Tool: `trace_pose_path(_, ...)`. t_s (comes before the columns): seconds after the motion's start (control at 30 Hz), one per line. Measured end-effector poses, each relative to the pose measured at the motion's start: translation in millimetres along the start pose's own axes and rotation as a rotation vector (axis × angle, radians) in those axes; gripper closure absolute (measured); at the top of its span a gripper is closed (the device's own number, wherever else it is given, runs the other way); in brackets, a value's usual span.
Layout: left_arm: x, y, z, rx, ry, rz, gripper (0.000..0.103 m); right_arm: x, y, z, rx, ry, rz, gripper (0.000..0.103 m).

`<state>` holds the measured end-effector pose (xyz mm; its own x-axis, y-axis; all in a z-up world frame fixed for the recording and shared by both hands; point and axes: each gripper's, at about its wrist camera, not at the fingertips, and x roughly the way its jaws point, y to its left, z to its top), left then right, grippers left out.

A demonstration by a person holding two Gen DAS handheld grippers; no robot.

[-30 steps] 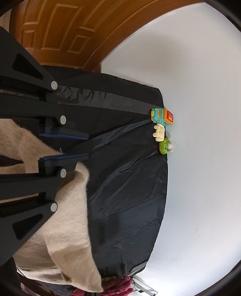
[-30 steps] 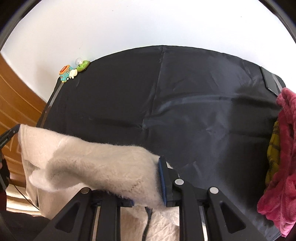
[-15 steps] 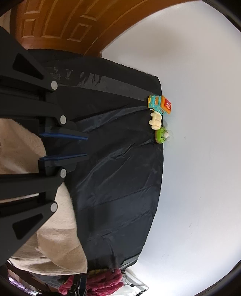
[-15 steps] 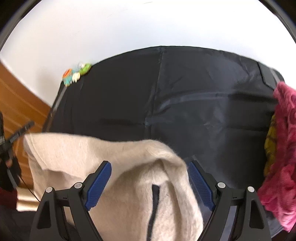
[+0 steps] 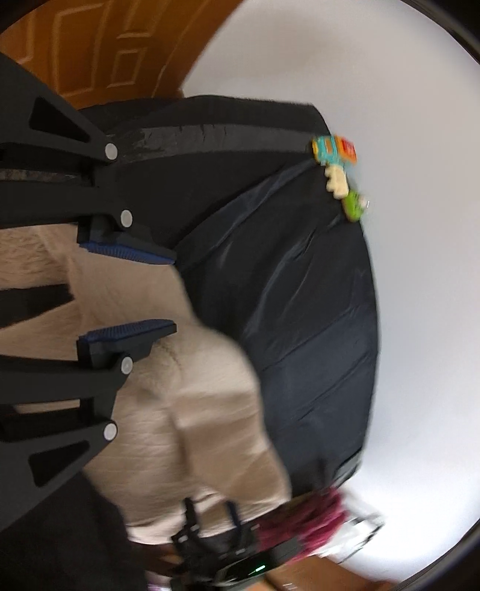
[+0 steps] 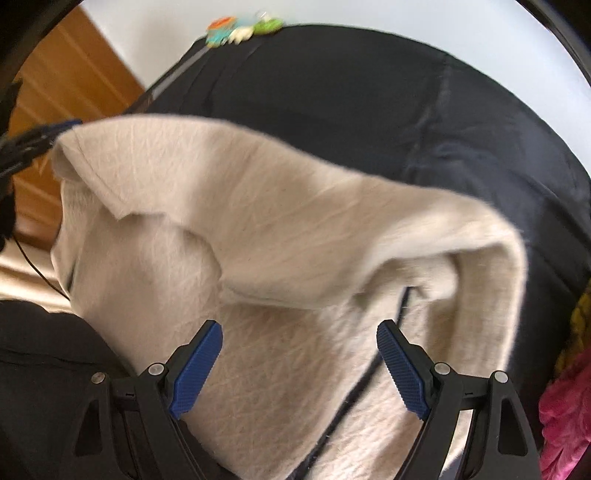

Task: Fold clothes
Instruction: 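Open the right tool releasing the sweater while the left tool opens too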

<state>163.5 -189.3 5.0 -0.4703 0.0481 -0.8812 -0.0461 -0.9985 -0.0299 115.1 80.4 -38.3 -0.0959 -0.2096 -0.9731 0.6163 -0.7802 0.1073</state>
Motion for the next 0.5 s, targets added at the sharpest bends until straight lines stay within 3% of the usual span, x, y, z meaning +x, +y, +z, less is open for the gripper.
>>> trace_pose_path(0.23, -20.9, -5.0, -3.1, 0.051, 0.003, 0.020, 0.069, 23.1, 23.9, 3.9, -0.106, -0.006, -0.048, 0.015)
trace_pose_path(0.37, -29.3, -2.4, 1.0, 0.042, -0.012, -0.016, 0.058, 27.2, 23.8, 13.6, -0.118, -0.077, -0.107, 0.015)
trace_pose_path(0.5, -15.7, -20.3, -8.5, 0.121, 0.049, -0.062, 0.057, 19.2, 15.9, 30.8, -0.065, -0.168, -0.109, 0.015)
